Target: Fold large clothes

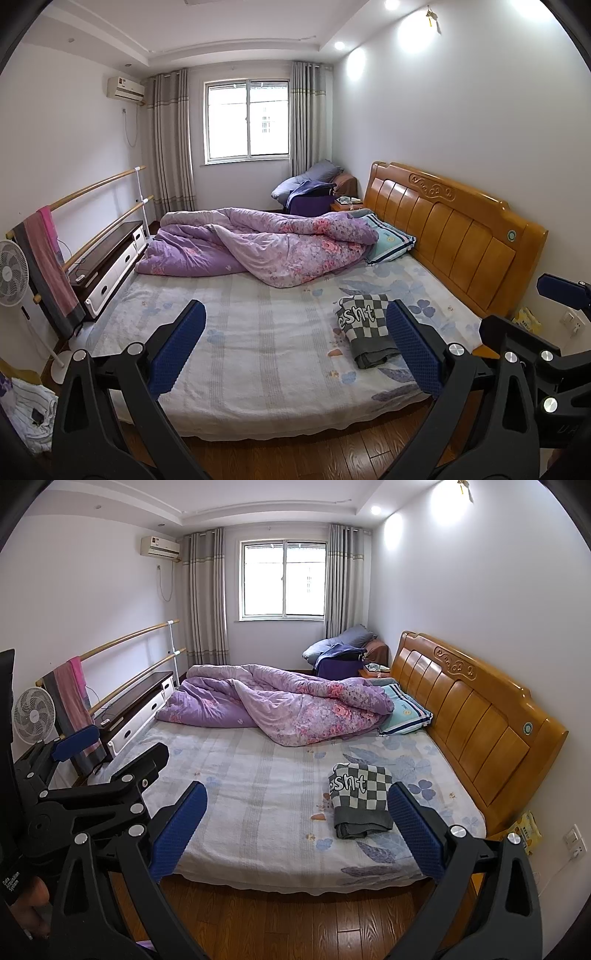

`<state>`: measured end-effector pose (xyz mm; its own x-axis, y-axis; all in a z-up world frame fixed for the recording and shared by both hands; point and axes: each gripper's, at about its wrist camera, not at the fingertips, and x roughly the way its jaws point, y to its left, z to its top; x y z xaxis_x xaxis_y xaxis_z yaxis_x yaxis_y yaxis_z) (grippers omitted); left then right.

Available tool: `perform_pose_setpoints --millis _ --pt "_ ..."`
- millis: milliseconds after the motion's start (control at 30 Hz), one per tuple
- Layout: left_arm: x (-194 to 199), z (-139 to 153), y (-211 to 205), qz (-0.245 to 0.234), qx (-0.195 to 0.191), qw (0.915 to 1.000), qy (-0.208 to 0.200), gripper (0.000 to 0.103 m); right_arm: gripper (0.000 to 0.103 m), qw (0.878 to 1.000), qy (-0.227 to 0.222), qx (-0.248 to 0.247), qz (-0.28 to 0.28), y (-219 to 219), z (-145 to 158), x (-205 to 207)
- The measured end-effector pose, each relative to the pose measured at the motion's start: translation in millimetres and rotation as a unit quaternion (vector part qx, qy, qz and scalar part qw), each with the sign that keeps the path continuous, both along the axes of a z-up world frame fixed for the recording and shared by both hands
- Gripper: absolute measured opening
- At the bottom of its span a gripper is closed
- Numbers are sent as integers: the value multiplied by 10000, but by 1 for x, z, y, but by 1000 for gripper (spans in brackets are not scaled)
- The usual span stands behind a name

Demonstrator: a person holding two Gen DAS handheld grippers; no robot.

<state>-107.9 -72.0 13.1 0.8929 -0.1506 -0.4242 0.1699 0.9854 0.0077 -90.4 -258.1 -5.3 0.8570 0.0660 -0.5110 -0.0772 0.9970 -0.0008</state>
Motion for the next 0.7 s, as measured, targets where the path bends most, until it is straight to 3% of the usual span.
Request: perform_pose_setpoints --millis 700 --pt "2 -3 3 -39 20 10000 39 98 95 10000 31 38 12 -5 -1 2"
